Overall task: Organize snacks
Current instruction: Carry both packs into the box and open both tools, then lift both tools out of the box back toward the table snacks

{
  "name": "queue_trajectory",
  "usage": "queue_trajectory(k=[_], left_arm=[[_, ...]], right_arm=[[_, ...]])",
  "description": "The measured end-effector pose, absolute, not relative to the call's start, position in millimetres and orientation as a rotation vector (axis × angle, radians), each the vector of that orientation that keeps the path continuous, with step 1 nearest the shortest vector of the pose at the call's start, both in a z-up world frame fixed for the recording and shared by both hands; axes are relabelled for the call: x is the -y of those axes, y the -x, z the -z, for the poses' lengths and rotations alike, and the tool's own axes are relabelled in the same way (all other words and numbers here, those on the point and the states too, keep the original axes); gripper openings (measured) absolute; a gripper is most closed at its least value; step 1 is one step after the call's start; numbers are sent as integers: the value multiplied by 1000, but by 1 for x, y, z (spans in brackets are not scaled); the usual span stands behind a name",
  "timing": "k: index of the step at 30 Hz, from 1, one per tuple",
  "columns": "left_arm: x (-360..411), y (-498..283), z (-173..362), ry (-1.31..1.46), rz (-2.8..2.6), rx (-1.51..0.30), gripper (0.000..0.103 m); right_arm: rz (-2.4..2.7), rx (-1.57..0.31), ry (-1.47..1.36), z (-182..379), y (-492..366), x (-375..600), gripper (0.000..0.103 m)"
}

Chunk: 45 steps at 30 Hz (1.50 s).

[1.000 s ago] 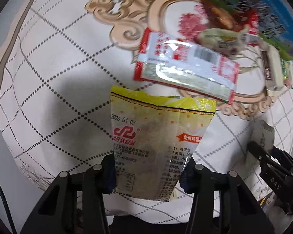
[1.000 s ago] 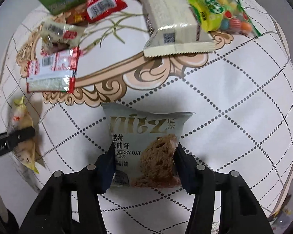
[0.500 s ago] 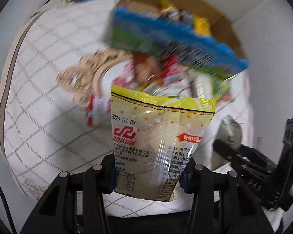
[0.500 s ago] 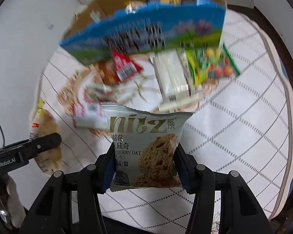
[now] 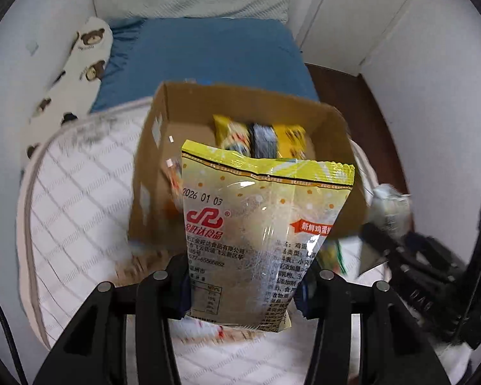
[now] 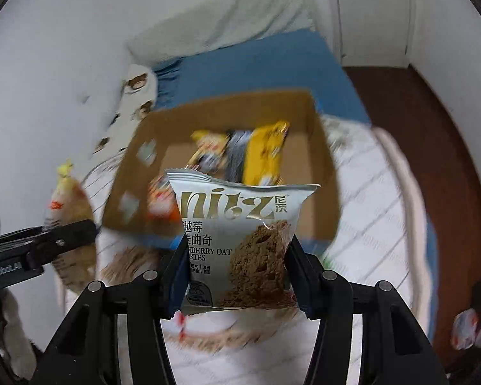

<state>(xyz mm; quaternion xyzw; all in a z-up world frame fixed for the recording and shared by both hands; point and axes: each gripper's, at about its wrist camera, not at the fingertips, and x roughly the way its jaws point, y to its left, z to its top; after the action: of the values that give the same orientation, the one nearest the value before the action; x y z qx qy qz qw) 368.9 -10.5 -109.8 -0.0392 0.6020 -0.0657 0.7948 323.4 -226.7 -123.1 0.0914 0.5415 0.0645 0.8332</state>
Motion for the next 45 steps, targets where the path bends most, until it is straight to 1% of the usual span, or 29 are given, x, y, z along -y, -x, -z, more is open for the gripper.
queue_trajectory(k=[5,11,13,14,15,16,17,18,24,28,37,45], left_arm=[[4,-438,139,47,58,-1369,46],[-14,-502,186,36,-15,-1465,46],[-15,-518,204,26,-20,-1504,46],[-17,-525,211,21,-24,-1513,49],[-18,-530,216,23,-18,-1517,55],[-18,-534,219,30,-8,-1516,60],[-18,-538,222,31,-12,-1511,73],[-19,-540,224,32,-18,-1504,82],[-22,-539,227,54,-16,-1470,83],[-21,-531,227,60,0,-1462,83],[-14,-494,213,32,25,-1399,83],[-4,-454,185,-11,40,-1305,83]], right_arm=[[-68,-1198,-111,139,-402,231,57],[-25,-1278,-63,173,-463,227,58],[1,-1324,-49,190,-479,225,70],[6,-1350,-42,199,-487,224,91],[11,-1363,-38,203,-489,224,100],[18,-1369,-34,208,-493,224,100],[25,-1373,-30,211,-495,224,100],[22,-1376,-35,214,-496,224,100],[12,-1394,-54,229,-496,223,100],[0,-1380,-70,229,-490,220,100],[-34,-1330,-77,210,-462,212,100],[-57,-1270,-60,190,-431,204,100]])
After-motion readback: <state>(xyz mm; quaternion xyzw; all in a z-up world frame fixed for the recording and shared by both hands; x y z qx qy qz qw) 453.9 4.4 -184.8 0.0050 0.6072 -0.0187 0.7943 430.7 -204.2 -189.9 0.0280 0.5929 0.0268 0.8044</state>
